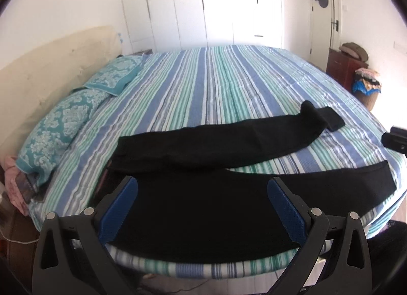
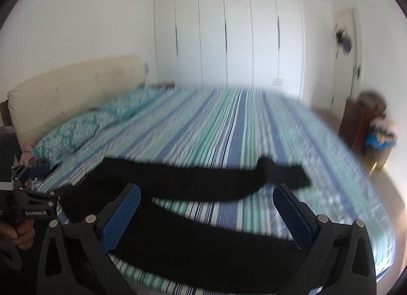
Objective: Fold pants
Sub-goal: 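Lower both tools toward the trouser waistband and legs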
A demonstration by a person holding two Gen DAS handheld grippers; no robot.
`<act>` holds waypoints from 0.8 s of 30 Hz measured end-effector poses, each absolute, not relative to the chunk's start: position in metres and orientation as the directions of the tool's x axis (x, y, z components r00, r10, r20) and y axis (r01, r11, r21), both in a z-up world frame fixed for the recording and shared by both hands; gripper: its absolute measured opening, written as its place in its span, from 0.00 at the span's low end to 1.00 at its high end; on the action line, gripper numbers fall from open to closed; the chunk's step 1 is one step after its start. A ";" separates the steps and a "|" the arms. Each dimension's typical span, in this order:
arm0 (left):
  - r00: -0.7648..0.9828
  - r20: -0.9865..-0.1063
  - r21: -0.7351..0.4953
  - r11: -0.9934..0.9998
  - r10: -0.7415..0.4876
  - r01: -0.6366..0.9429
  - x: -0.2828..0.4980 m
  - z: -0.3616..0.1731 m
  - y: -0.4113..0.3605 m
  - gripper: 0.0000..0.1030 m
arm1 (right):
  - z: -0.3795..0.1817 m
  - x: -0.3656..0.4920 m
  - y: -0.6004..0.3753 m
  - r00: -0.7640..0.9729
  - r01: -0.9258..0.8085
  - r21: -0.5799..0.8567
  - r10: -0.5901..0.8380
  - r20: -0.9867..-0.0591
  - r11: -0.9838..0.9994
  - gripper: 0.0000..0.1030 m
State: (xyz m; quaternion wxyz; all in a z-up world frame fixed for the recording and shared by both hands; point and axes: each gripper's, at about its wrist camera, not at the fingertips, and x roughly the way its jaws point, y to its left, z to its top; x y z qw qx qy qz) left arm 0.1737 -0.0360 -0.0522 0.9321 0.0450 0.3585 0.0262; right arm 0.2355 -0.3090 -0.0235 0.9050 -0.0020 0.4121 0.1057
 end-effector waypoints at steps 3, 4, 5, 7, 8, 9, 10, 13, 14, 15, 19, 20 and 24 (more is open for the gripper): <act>0.710 -0.696 0.118 0.992 0.106 -0.033 0.194 -0.090 -0.038 0.99 | -0.059 0.311 -0.388 0.616 -0.063 0.188 0.186 -0.766 0.980 0.99; 0.700 -0.707 0.109 0.994 0.100 -0.032 0.197 -0.104 -0.037 0.99 | -0.066 0.341 -0.416 0.610 -0.007 0.180 0.147 -0.778 0.984 0.99; 0.686 -0.722 0.095 0.995 0.086 -0.025 0.199 -0.118 -0.036 0.99 | -0.073 0.369 -0.448 0.599 0.042 0.182 0.121 -0.792 0.982 0.99; 0.646 -0.761 0.068 0.998 0.060 -0.013 0.204 -0.144 -0.034 0.99 | -0.081 0.432 -0.503 0.583 0.123 0.187 0.082 -0.808 0.975 0.99; 0.626 -0.778 0.060 0.998 0.052 -0.008 0.207 -0.155 -0.034 0.99 | -0.086 0.462 -0.526 0.565 0.149 0.194 0.077 -0.822 0.970 0.99; 0.610 -0.791 0.054 0.999 0.045 -0.004 0.210 -0.164 -0.035 0.99 | -0.092 0.491 -0.546 0.536 0.168 0.198 0.080 -0.841 0.966 0.94; 0.596 -0.802 0.051 0.999 0.041 0.000 0.213 -0.171 -0.037 0.99 | -0.099 0.516 -0.562 0.514 0.184 0.185 0.066 -0.855 0.965 0.90; 0.576 -0.816 0.057 0.998 0.041 0.009 0.223 -0.182 -0.045 0.99 | -0.120 0.577 -0.581 0.449 0.173 0.146 0.054 -0.892 0.974 0.79; 0.574 -0.817 0.062 0.998 0.045 0.010 0.225 -0.184 -0.047 0.99 | -0.129 0.592 -0.583 0.425 0.159 0.137 0.057 -0.903 0.978 0.77; 0.573 -0.819 0.064 0.998 0.046 0.011 0.227 -0.186 -0.048 0.99 | -0.139 0.605 -0.585 0.400 0.147 0.121 0.052 -0.915 0.982 0.75; 0.545 -0.837 0.081 0.996 0.054 0.026 0.230 -0.197 -0.055 0.99 | -0.172 0.635 -0.584 0.309 0.063 0.097 0.073 -0.948 0.993 0.50; 0.533 -0.844 0.089 0.996 0.058 0.031 0.230 -0.200 -0.057 0.99 | -0.175 0.636 -0.582 0.287 0.043 0.083 0.067 -0.956 0.996 0.15; 0.513 -0.858 0.076 0.996 0.040 0.050 0.228 -0.201 -0.060 0.99 | -0.139 0.616 -0.579 0.353 -0.025 -0.051 -0.038 -0.935 0.998 0.04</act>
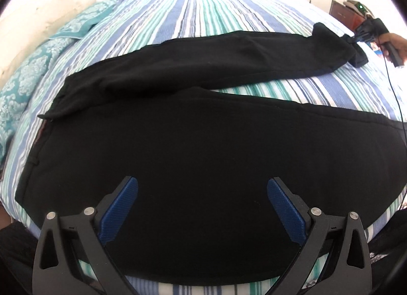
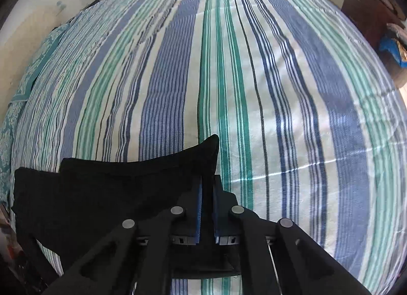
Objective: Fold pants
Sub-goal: 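Lower both tools toward the trouser waistband and legs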
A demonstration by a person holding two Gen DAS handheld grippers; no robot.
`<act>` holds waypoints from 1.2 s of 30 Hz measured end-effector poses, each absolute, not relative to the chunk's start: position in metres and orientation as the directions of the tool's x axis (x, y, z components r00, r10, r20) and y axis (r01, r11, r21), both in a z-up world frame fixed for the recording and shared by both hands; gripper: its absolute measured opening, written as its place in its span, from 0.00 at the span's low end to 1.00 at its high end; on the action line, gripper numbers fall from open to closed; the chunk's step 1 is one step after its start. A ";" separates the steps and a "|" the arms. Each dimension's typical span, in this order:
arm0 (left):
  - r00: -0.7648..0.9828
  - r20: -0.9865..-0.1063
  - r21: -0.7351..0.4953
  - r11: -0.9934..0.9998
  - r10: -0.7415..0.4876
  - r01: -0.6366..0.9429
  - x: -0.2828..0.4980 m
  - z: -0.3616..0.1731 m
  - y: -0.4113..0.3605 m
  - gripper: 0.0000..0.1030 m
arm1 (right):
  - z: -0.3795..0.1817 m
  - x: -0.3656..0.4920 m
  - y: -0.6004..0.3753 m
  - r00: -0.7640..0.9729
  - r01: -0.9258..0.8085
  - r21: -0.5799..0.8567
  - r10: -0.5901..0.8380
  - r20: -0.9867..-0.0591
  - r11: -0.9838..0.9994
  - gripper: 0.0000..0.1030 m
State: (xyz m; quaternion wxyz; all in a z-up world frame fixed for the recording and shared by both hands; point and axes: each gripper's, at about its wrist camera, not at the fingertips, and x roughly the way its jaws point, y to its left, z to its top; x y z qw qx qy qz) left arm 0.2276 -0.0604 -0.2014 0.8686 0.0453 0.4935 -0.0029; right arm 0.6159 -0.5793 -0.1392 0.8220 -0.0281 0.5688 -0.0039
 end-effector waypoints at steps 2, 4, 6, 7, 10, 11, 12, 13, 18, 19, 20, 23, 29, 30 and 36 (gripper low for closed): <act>0.529 -0.848 0.067 0.996 0.025 0.060 0.224 -0.197 -0.064 0.99 | -0.123 0.602 -0.589 0.385 -0.010 -0.192 -0.173 -0.906 0.981 0.04; 0.538 -0.843 0.063 0.995 0.012 0.076 0.220 -0.195 -0.069 0.99 | -0.127 0.593 -0.608 0.379 0.027 -0.203 -0.198 -0.904 0.979 0.04; 0.527 -0.850 0.069 0.993 0.010 0.094 0.218 -0.197 -0.076 0.99 | -0.143 0.587 -0.614 0.366 0.047 -0.216 -0.218 -0.905 0.975 0.04; 0.519 -0.855 0.075 0.992 0.013 0.099 0.216 -0.197 -0.079 0.99 | -0.151 0.585 -0.613 0.366 0.059 -0.223 -0.229 -0.902 0.973 0.04; 0.503 -0.864 0.086 0.990 0.020 0.108 0.210 -0.196 -0.082 0.99 | -0.162 0.580 -0.611 0.374 0.151 -0.248 -0.287 -0.882 0.957 0.16; 0.501 -0.865 0.089 0.990 0.024 0.107 0.210 -0.195 -0.081 0.99 | -0.159 0.575 -0.611 0.379 0.187 -0.255 -0.309 -0.872 0.949 0.29; 0.504 -0.864 0.088 0.991 0.024 0.103 0.209 -0.192 -0.078 0.99 | -0.153 0.567 -0.611 0.396 0.219 -0.247 -0.317 -0.862 0.944 0.43; 0.509 -0.861 0.086 0.992 0.025 0.097 0.209 -0.189 -0.074 0.99 | -0.143 0.557 -0.607 0.425 0.244 -0.231 -0.318 -0.847 0.942 0.49; 0.533 -0.846 0.059 0.998 0.031 0.036 0.209 -0.169 -0.048 0.99 | -0.084 0.482 -0.558 0.569 0.262 -0.126 -0.259 -0.780 0.957 0.78; 0.542 -0.840 0.050 0.998 0.029 0.024 0.207 -0.164 -0.042 0.99 | -0.074 0.464 -0.543 0.587 0.244 -0.112 -0.239 -0.774 0.963 0.78; 0.552 -0.833 0.043 0.999 0.029 0.013 0.204 -0.159 -0.036 0.99 | -0.065 0.444 -0.527 0.601 0.225 -0.105 -0.223 -0.768 0.969 0.79; 0.571 -0.820 0.036 0.999 0.040 -0.018 0.196 -0.148 -0.016 0.99 | -0.051 0.380 -0.470 0.639 0.171 -0.058 -0.155 -0.754 0.984 0.91; 0.572 -0.818 0.022 0.996 0.065 -0.081 0.190 -0.141 0.023 0.99 | -0.080 0.255 -0.347 0.680 0.034 0.033 0.001 -0.733 0.999 0.94; 0.575 -0.815 0.018 0.995 0.069 -0.093 0.189 -0.140 0.029 0.99 | -0.087 0.239 -0.328 0.682 0.025 0.051 0.020 -0.731 0.998 0.93; 0.614 -0.787 0.002 0.995 0.064 -0.101 0.214 -0.130 0.062 0.99 | -0.112 0.209 -0.236 0.664 -0.095 0.098 0.136 -0.735 0.991 0.93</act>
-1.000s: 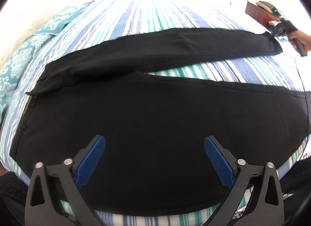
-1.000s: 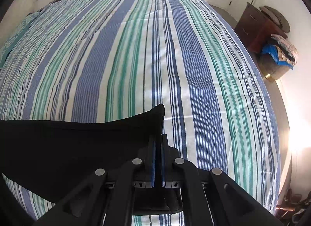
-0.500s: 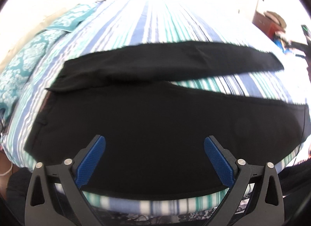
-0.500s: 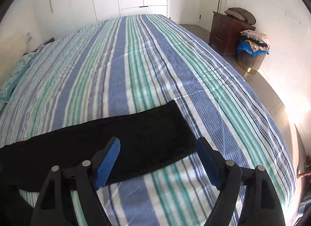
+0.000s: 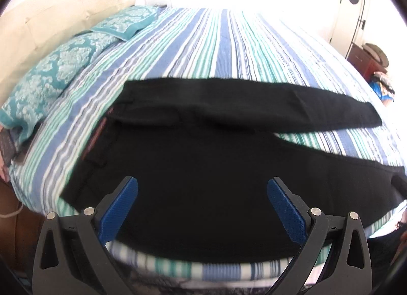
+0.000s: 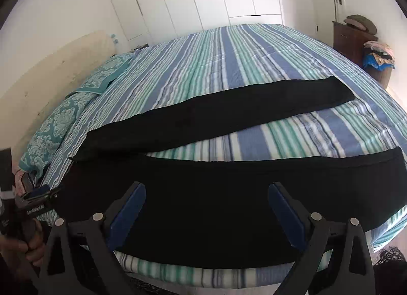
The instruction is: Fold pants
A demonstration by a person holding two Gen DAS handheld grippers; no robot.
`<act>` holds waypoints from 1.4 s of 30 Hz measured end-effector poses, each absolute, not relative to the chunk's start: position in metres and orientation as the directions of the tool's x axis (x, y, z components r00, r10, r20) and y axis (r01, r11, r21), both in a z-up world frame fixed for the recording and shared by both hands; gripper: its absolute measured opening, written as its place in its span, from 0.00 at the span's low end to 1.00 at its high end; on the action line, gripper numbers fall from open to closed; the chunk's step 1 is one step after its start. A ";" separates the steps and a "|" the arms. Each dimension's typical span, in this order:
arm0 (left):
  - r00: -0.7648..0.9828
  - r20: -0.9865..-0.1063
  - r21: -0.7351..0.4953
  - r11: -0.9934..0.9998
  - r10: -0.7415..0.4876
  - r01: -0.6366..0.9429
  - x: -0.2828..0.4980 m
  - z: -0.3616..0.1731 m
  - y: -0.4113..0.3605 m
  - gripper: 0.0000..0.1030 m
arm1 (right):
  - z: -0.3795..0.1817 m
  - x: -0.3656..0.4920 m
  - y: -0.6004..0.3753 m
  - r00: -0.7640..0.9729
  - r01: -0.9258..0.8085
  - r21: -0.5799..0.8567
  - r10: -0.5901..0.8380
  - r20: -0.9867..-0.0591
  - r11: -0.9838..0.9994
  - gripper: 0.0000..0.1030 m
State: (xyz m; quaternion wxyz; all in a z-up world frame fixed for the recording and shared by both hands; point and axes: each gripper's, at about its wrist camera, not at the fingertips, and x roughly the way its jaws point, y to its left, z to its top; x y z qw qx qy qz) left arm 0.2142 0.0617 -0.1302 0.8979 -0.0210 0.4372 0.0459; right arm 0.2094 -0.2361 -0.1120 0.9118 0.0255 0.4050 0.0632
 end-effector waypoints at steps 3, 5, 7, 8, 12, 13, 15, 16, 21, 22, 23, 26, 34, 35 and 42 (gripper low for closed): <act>0.636 -0.766 0.027 0.993 0.094 -0.114 0.259 -0.133 0.082 0.99 | -0.115 0.215 -0.209 0.642 -0.144 0.079 0.154 -0.751 0.986 0.93; 0.623 -0.774 0.046 0.990 0.119 -0.131 0.295 -0.144 0.095 0.99 | -0.117 0.216 -0.198 0.628 -0.161 0.085 0.168 -0.760 0.983 0.93; 0.594 -0.793 0.048 0.985 0.138 -0.165 0.334 -0.162 0.118 0.99 | -0.119 0.214 -0.189 0.618 -0.177 0.083 0.176 -0.767 0.981 0.93; 0.576 -0.802 0.048 0.979 0.157 -0.200 0.351 -0.173 0.131 0.99 | -0.121 0.213 -0.186 0.611 -0.184 0.075 0.174 -0.772 0.980 0.93; 0.429 -0.880 0.070 0.947 0.206 -0.312 0.398 -0.225 0.180 0.99 | -0.133 0.204 -0.179 0.582 -0.199 0.056 0.164 -0.796 0.978 0.93; 0.414 -0.885 0.075 0.943 0.213 -0.325 0.398 -0.232 0.190 1.00 | -0.137 0.203 -0.179 0.574 -0.200 0.054 0.162 -0.802 0.978 0.93; 0.419 -0.869 0.120 0.934 0.263 -0.337 0.393 -0.232 0.200 1.00 | -0.145 0.200 -0.180 0.561 -0.197 0.040 0.146 -0.815 0.979 0.93; 0.411 -0.860 0.157 0.924 0.302 -0.350 0.389 -0.231 0.205 1.00 | -0.148 0.199 -0.181 0.554 -0.196 0.037 0.141 -0.821 0.980 0.93; 0.423 -0.877 0.026 0.903 0.226 -0.428 0.368 -0.214 0.226 0.99 | -0.155 0.202 -0.182 0.541 -0.186 0.055 0.149 -0.828 0.981 0.93; 0.458 -0.867 -0.009 0.912 0.197 -0.409 0.365 -0.206 0.221 0.99 | -0.155 0.203 -0.181 0.541 -0.190 0.057 0.152 -0.827 0.980 0.93; 0.498 -0.851 -0.042 0.926 0.163 -0.374 0.362 -0.198 0.212 0.99 | -0.156 0.204 -0.179 0.541 -0.196 0.055 0.155 -0.827 0.979 0.93; 0.579 -0.811 -0.051 0.975 0.086 -0.216 0.359 -0.186 0.171 0.99 | -0.163 0.203 -0.172 0.529 -0.215 0.042 0.153 -0.835 0.976 0.93; 0.496 -0.856 0.135 0.989 0.143 -0.053 0.359 -0.241 0.109 1.00 | -0.182 0.206 -0.160 0.498 -0.237 -0.008 0.114 -0.860 0.971 0.93; 0.487 -0.863 0.130 0.990 0.137 -0.048 0.358 -0.240 0.109 1.00 | -0.182 0.207 -0.159 0.500 -0.234 -0.005 0.116 -0.858 0.972 0.93; 0.468 -0.882 0.028 0.998 0.055 -0.064 0.343 -0.219 0.125 0.99 | -0.177 0.222 -0.152 0.544 -0.257 -0.056 0.096 -0.834 0.965 0.93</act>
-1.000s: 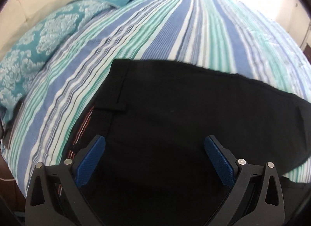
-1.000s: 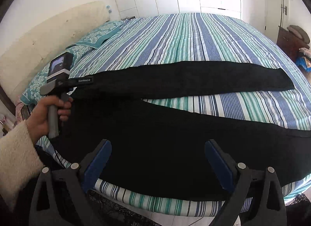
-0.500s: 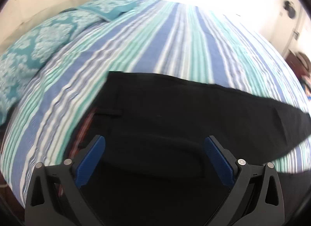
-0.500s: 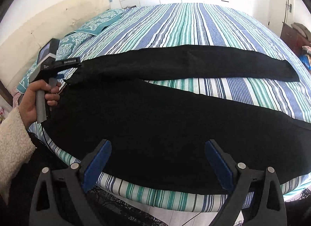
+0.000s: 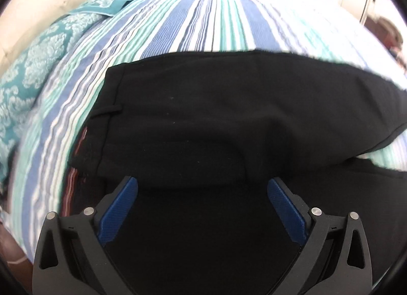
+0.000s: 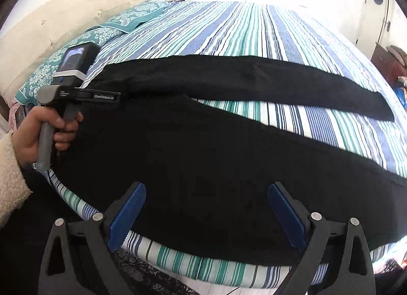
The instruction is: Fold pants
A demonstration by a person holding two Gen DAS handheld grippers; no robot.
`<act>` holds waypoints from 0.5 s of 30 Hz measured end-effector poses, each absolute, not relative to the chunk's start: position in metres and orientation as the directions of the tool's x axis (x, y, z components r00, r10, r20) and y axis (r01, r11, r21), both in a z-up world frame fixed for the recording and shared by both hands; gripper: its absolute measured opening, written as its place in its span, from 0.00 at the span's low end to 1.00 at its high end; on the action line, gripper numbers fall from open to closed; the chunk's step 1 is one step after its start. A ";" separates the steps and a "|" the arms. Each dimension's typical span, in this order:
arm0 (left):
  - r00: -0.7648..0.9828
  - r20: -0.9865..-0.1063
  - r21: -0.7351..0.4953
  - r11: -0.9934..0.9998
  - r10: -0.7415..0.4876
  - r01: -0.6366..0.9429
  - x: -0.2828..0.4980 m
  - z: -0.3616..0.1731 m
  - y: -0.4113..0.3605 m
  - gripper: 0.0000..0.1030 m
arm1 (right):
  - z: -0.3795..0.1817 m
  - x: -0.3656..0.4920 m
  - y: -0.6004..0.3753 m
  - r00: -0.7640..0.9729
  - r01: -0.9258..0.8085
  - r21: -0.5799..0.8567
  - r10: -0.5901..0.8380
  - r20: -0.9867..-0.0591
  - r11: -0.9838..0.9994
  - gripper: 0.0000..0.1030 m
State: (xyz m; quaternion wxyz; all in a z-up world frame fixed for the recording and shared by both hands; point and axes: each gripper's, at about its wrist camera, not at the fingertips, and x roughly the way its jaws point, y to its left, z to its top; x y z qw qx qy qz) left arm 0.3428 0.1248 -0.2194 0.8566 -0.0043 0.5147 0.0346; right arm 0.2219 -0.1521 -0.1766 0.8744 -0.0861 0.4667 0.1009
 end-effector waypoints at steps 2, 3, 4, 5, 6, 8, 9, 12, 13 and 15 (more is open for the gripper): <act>0.469 -0.883 -0.025 0.998 0.006 -0.060 0.337 -0.219 0.128 0.99 | -0.178 0.231 -0.151 0.561 -0.255 -0.069 0.090 -0.823 0.965 0.93; 0.459 -0.888 -0.032 0.998 -0.005 -0.052 0.334 -0.223 0.126 0.99 | -0.180 0.237 -0.151 0.566 -0.250 -0.072 0.085 -0.820 0.966 0.93; 0.439 -0.898 -0.017 0.999 0.002 -0.041 0.333 -0.231 0.122 0.99 | -0.183 0.244 -0.151 0.571 -0.245 -0.073 0.083 -0.816 0.967 0.93; 0.415 -0.910 0.008 0.999 0.020 -0.031 0.335 -0.237 0.119 0.99 | -0.184 0.251 -0.150 0.578 -0.240 -0.075 0.080 -0.812 0.968 0.93; 0.414 -0.909 0.036 0.999 0.042 -0.023 0.336 -0.242 0.115 1.00 | -0.187 0.258 -0.150 0.583 -0.234 -0.079 0.074 -0.809 0.969 0.93; 0.456 -0.888 0.059 0.998 0.064 -0.025 0.333 -0.241 0.110 1.00 | -0.195 0.270 -0.150 0.590 -0.222 -0.086 0.063 -0.805 0.971 0.93; 0.451 -0.890 0.059 0.998 0.066 -0.031 0.334 -0.241 0.109 1.00 | -0.200 0.275 -0.151 0.587 -0.219 -0.086 0.061 -0.807 0.972 0.93; 0.446 -0.893 0.045 0.998 0.058 -0.039 0.336 -0.241 0.111 1.00 | -0.219 0.286 -0.157 0.542 -0.203 -0.081 0.043 -0.839 0.976 0.93; 0.445 -0.894 0.045 0.998 0.057 -0.039 0.337 -0.241 0.111 1.00 | -0.227 0.288 -0.161 0.518 -0.193 -0.076 0.036 -0.855 0.978 0.93; 0.449 -0.891 0.048 0.998 0.060 -0.039 0.336 -0.241 0.110 1.00 | -0.235 0.286 -0.165 0.510 -0.184 -0.078 0.028 -0.860 0.980 0.97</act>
